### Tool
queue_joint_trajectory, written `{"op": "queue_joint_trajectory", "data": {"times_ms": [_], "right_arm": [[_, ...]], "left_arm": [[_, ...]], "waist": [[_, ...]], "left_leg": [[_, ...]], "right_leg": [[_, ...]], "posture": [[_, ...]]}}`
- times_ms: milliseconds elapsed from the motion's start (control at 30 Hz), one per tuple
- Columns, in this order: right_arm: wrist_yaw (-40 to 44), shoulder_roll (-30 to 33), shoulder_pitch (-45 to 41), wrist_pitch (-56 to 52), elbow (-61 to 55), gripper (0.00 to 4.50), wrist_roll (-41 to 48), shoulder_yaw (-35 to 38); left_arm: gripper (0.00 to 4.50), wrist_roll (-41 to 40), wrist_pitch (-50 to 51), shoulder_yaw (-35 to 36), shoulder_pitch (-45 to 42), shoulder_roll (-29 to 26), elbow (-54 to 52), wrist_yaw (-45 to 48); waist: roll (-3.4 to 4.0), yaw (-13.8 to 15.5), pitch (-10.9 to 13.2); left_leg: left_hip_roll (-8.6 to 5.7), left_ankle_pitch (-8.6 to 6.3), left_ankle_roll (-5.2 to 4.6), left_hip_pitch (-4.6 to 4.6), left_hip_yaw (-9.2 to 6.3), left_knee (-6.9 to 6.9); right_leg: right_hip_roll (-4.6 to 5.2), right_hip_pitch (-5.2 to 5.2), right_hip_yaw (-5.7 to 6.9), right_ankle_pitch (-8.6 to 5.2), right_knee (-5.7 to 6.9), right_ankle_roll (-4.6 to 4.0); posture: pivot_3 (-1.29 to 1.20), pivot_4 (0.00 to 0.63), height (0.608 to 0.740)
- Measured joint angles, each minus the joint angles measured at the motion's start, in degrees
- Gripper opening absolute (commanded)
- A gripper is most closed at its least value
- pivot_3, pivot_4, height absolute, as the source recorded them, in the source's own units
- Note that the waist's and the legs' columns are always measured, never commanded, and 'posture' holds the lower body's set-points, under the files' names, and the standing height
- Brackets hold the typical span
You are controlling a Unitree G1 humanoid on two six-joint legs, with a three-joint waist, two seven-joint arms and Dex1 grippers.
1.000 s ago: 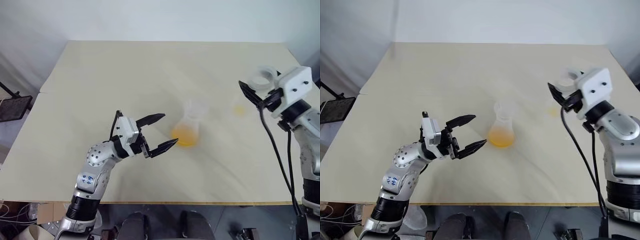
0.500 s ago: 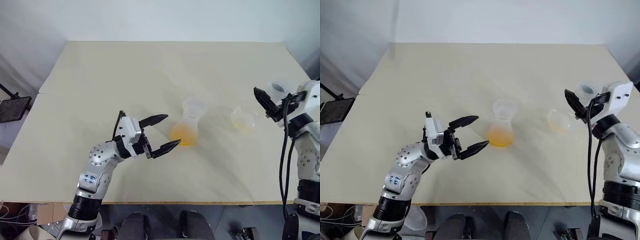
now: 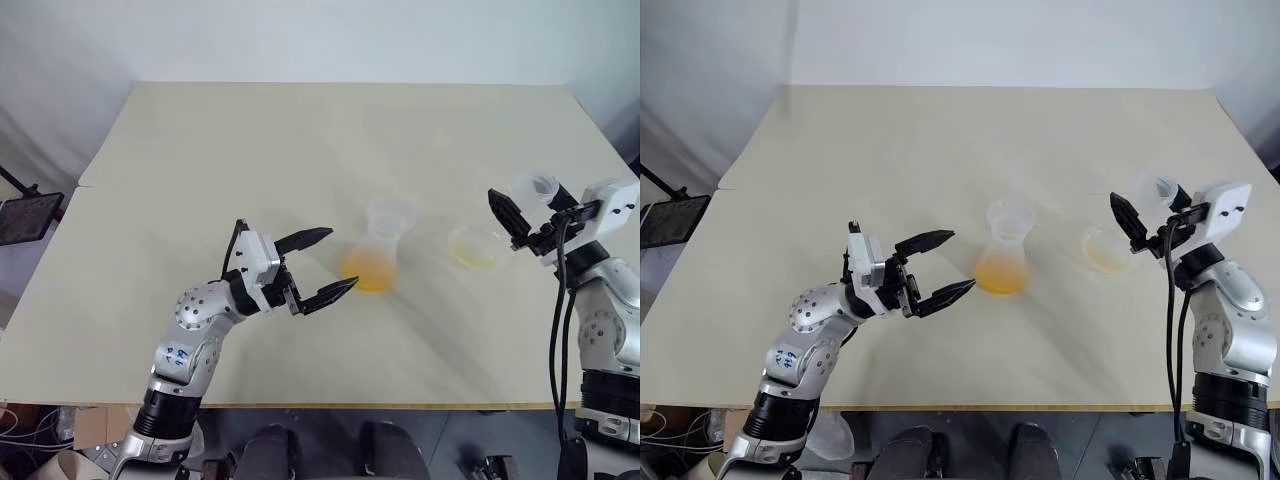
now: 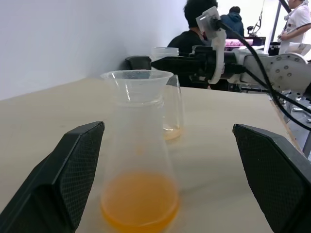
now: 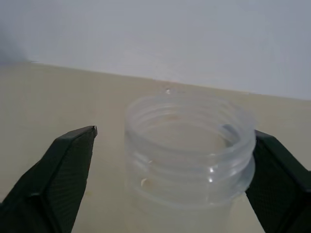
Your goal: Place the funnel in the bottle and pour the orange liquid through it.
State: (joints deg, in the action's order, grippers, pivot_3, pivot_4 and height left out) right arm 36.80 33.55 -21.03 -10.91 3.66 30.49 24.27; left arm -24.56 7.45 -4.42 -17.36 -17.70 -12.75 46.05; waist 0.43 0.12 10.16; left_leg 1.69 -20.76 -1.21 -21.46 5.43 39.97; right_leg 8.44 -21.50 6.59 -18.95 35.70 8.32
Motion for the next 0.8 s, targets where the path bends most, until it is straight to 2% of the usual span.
{"op": "queue_joint_trajectory", "data": {"times_ms": [267, 500, 600, 800], "right_arm": [[-0.8, 3.6, -1.5, -2.1, -3.9, 4.44, 4.4, 5.2], [5.1, 6.7, -4.3, -3.1, -7.6, 4.44, 7.1, 3.5], [9.3, 6.7, -1.3, -4.3, -11.6, 4.44, 9.5, 2.4], [21.3, 10.3, 16.9, -7.2, -20.5, 4.44, 12.0, 1.0]], "left_arm": [[4.50, -0.2, 1.0, 1.4, 0.7, -2.1, 0.3, 1.0], [4.50, -0.2, 1.0, 2.9, 3.5, -4.5, 0.2, 1.3], [4.50, -0.3, 1.0, 4.6, 4.9, -6.3, 0.1, 1.9], [4.50, -1.3, 1.6, 8.8, 7.6, -10.0, -2.3, 1.6]], "waist": [[0.00, 0.0, 0.0], [0.00, -0.1, 0.0], [-0.01, 0.1, 0.0], [-0.03, 1.5, 0.0]], "left_leg": [[0.00, 0.00, 0.00, 0.01, 0.00, 0.00], [0.03, 0.00, 0.00, 0.03, 0.00, -0.02], [0.02, 0.00, 0.00, 0.02, -0.01, -0.02], [-0.03, -0.04, -0.05, 0.00, -0.07, -0.03]], "right_leg": [[0.00, 0.00, -0.01, 0.00, 0.00, 0.00], [-0.01, 0.00, -0.01, 0.00, 0.00, 0.00], [0.00, 0.00, 0.00, 0.00, 0.00, 0.00], [0.06, 0.04, 0.01, 0.01, -0.07, 0.01]], "posture": [[0.00, 0.150, 0.740], [0.00, 0.150, 0.740], [0.00, 0.150, 0.740], [0.00, 0.150, 0.740]]}}
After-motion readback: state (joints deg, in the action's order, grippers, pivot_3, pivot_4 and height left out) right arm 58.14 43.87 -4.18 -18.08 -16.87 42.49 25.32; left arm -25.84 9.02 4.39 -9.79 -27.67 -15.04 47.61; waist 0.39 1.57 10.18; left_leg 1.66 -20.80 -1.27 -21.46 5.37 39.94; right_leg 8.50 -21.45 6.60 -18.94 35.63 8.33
